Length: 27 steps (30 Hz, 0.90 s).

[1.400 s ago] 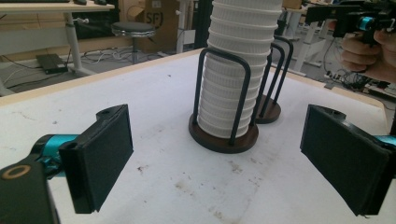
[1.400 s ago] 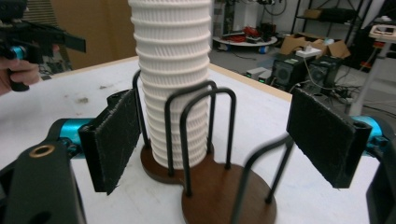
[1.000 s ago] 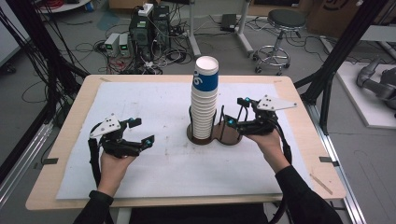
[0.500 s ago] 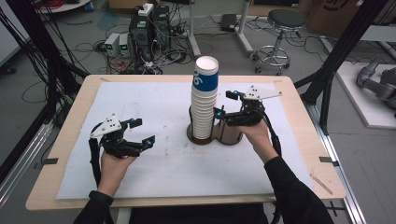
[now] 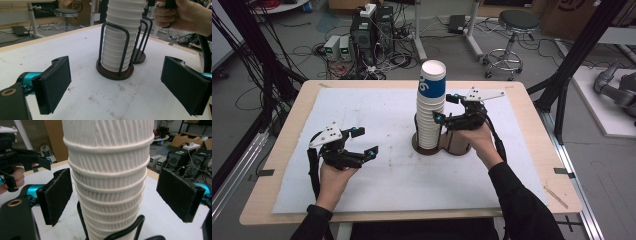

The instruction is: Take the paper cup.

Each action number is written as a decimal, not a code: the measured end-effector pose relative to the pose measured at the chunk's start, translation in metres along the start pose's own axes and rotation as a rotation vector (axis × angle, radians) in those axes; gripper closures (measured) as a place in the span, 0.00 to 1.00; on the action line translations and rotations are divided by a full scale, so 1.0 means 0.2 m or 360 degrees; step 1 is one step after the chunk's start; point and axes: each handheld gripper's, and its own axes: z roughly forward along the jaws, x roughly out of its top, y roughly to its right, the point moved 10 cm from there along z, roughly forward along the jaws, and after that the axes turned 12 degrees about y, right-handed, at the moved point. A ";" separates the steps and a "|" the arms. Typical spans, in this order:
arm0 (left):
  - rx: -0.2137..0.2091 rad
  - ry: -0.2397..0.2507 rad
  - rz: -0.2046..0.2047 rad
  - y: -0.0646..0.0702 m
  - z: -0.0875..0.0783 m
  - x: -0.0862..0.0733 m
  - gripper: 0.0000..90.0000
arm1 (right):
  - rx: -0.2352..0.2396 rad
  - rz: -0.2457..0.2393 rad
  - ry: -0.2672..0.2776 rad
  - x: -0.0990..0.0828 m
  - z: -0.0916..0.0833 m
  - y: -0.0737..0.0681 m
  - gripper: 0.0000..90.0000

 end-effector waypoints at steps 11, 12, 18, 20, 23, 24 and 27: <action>-0.0005 -0.0014 0.0005 0.01 0.00 -0.01 0.10 | 0.0026 -0.0002 -0.0021 0.01 0.08 -0.02 0.15; -0.0007 -0.0015 0.0004 0.01 0.00 -0.01 0.10 | 0.0026 -0.0002 -0.0021 0.01 0.08 -0.02 0.15; -0.0011 -0.0023 0.0000 0.01 0.01 -0.01 0.10 | 0.0006 -0.0004 -0.0019 0.01 0.09 -0.02 0.15; -0.0011 -0.0021 -0.0005 0.01 0.01 -0.01 0.10 | 0.0014 -0.0008 -0.0017 0.01 0.09 -0.02 0.15; -0.0007 -0.0029 -0.0009 0.01 0.01 -0.01 0.10 | 0.0000 -0.0006 -0.0016 0.02 0.09 -0.01 0.16; -0.0007 -0.0029 -0.0009 0.01 0.01 -0.01 0.10 | 0.0000 -0.0006 -0.0016 0.02 0.09 -0.01 0.16; -0.0016 -0.0025 -0.0029 0.02 0.01 -0.01 0.10 | -0.0002 -0.0015 -0.0020 0.02 0.08 -0.01 0.16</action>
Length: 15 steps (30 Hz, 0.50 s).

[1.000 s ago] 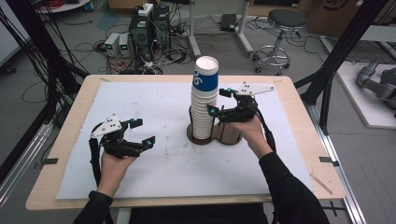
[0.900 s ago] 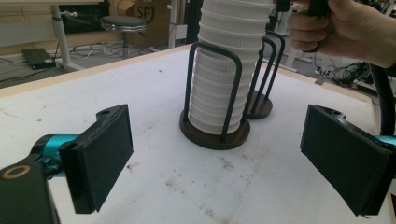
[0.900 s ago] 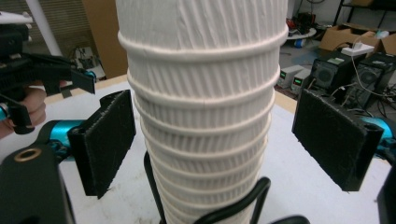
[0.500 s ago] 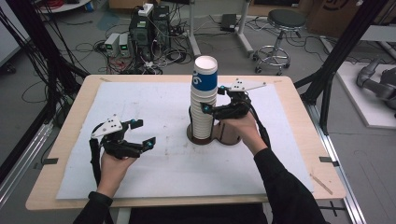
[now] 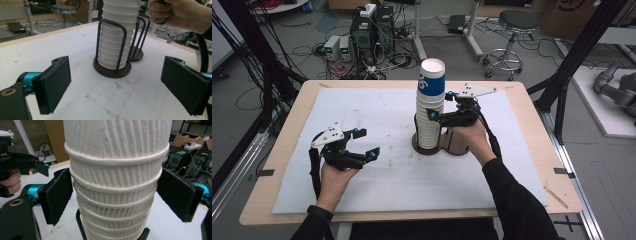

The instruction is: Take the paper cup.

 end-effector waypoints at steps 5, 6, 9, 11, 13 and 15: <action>-0.0008 0.0019 0.0004 0.01 0.01 0.03 0.10 | 0.0006 -0.0010 -0.0003 0.00 0.00 0.00 0.16; -0.0006 0.0016 0.0013 0.01 0.01 0.04 0.10 | 0.0005 -0.0009 -0.0002 0.00 0.00 0.00 0.16; -0.0015 0.0022 0.0030 0.03 0.02 0.08 0.10 | 0.0002 -0.0007 -0.0006 0.00 0.00 0.00 0.16; -0.0031 0.0026 0.0018 0.04 0.04 0.11 0.10 | 0.0003 -0.0015 -0.0006 0.00 0.00 0.00 0.16; -0.0044 0.0049 0.0014 0.05 0.06 0.14 0.10 | 0.0001 -0.0015 -0.0006 0.00 0.00 0.00 0.16; -0.0047 0.0061 -0.0006 0.05 0.09 0.18 0.10 | -0.0001 -0.0018 -0.0010 0.00 0.00 0.00 0.17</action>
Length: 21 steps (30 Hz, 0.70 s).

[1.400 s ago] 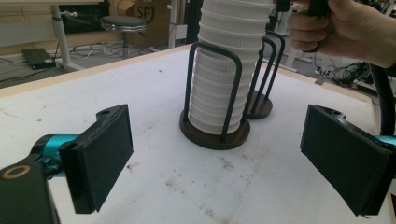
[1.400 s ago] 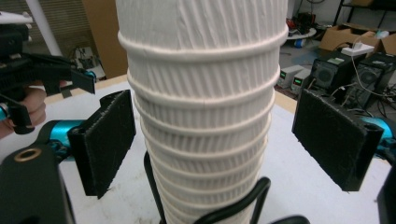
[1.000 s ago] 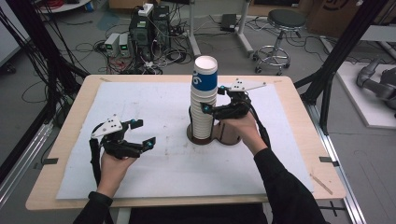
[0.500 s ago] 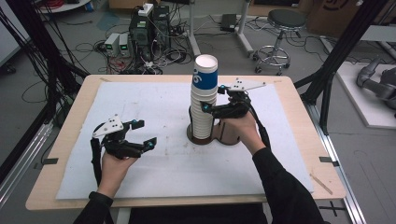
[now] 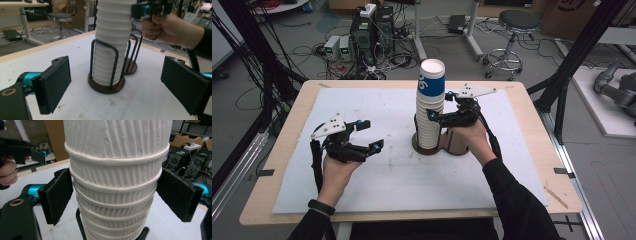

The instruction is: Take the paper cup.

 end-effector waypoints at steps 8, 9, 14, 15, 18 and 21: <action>-0.0036 0.0024 0.0010 0.01 0.15 0.14 0.10 | -0.0004 0.0001 0.0000 0.00 0.00 0.00 0.17; -0.0040 0.0023 0.0013 0.02 0.17 0.16 0.10 | -0.0005 -0.0004 0.0002 0.00 0.00 0.00 0.17; -0.0061 0.0036 0.0031 0.03 0.24 0.24 0.10 | 0.0000 -0.0005 -0.0003 0.00 0.00 0.00 0.17; -0.0060 0.0040 0.0034 0.03 0.25 0.25 0.10 | -0.0001 -0.0008 -0.0003 0.00 0.00 0.00 0.17; -0.0070 0.0030 0.0048 0.03 0.29 0.29 0.10 | -0.0003 -0.0005 -0.0002 0.00 0.00 0.00 0.17; -0.0075 0.0045 0.0059 0.04 0.33 0.34 0.10 | -0.0008 0.0000 0.0003 0.00 0.00 0.00 0.17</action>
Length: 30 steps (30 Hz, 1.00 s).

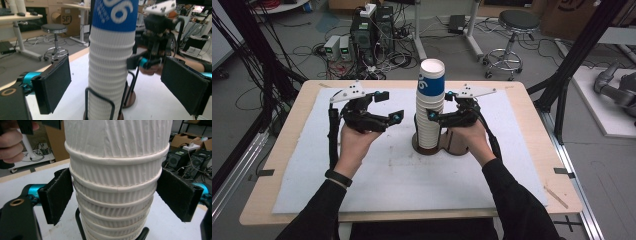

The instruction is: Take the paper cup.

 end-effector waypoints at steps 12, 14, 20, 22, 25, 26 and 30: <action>-0.0032 -0.0006 0.0062 0.01 0.21 0.16 0.10 | 0.0002 -0.0003 0.0000 0.00 0.00 0.00 0.17; -0.0038 0.0004 0.0052 0.01 0.24 0.19 0.10 | -0.0001 -0.0005 0.0000 0.00 0.00 0.00 0.17; -0.0034 0.0006 0.0051 0.00 0.32 0.24 0.10 | -0.0002 -0.0011 -0.0002 0.00 0.00 0.00 0.17; -0.0037 0.0009 0.0050 0.00 0.33 0.26 0.10 | -0.0002 -0.0011 0.0000 0.00 0.00 0.00 0.17; -0.0035 0.0013 0.0036 -0.01 0.36 0.27 0.10 | -0.0002 -0.0015 0.0001 0.00 0.00 0.00 0.17; -0.0034 0.0010 0.0035 -0.01 0.37 0.28 0.10 | -0.0003 -0.0018 0.0001 0.00 0.00 0.00 0.17; -0.0053 0.0011 0.0014 -0.01 0.41 0.29 0.11 | -0.0003 -0.0017 0.0003 0.00 0.00 0.00 0.17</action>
